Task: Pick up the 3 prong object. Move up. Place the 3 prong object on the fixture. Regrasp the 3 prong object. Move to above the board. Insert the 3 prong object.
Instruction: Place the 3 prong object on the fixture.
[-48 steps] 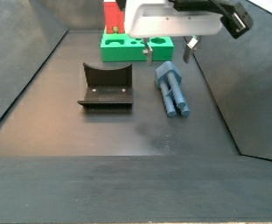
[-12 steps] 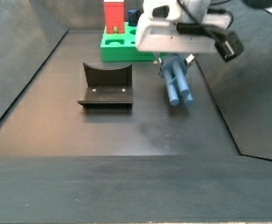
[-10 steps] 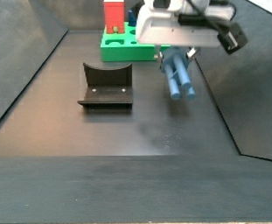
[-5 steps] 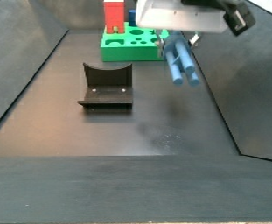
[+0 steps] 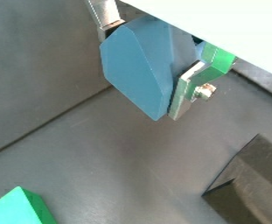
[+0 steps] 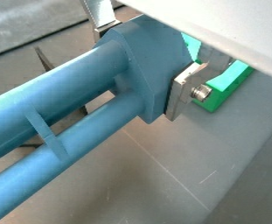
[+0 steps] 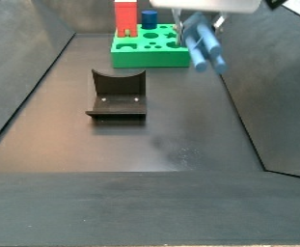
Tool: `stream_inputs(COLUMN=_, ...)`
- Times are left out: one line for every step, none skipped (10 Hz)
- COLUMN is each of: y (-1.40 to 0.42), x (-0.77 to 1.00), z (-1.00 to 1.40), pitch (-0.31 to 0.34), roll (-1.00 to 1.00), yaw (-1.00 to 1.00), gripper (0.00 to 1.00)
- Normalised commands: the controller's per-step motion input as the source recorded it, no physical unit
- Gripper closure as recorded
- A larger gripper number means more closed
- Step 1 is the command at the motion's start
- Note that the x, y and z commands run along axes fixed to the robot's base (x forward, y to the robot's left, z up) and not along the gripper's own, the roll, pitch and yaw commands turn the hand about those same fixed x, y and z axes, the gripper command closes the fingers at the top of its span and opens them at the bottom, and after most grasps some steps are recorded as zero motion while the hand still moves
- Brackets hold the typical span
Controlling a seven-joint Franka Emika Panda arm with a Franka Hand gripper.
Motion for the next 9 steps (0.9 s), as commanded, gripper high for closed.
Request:
stream_inputs(y=-0.01, x=-0.02, z=0.76, pitch=0.042, roll=-0.12, yaw=0.02, gripper=1.0)
stream_inputs(y=-0.01, x=-0.01, z=0.58, pitch=0.051, roll=-0.13, yaw=0.01, gripper=1.0)
stream_inputs(y=-0.01, x=-0.01, z=0.44, pitch=0.056, roll=-0.14, yaw=0.0, gripper=1.0)
stream_inputs(y=-0.01, x=0.0, z=0.26, pitch=0.065, roll=-0.15, yaw=-0.01, gripper=1.0)
stream_inputs(y=-0.01, x=0.0, z=0.17, pitch=0.072, roll=-0.16, yaw=-0.01, gripper=1.0)
stream_inputs(y=0.38, x=1.0, z=0.15, pitch=-0.051, roll=-0.38, yaw=-0.58, gripper=1.0)
stream_inputs(y=0.38, x=1.0, z=0.13, pitch=-0.039, roll=-0.38, yaw=-0.56, gripper=1.0)
stream_inputs(y=0.34, x=1.0, z=0.1, pitch=0.008, roll=-0.36, yaw=-0.4, gripper=1.0)
stream_inputs(y=0.29, x=1.0, z=0.09, pitch=0.037, roll=-0.25, yaw=-0.24, gripper=1.0)
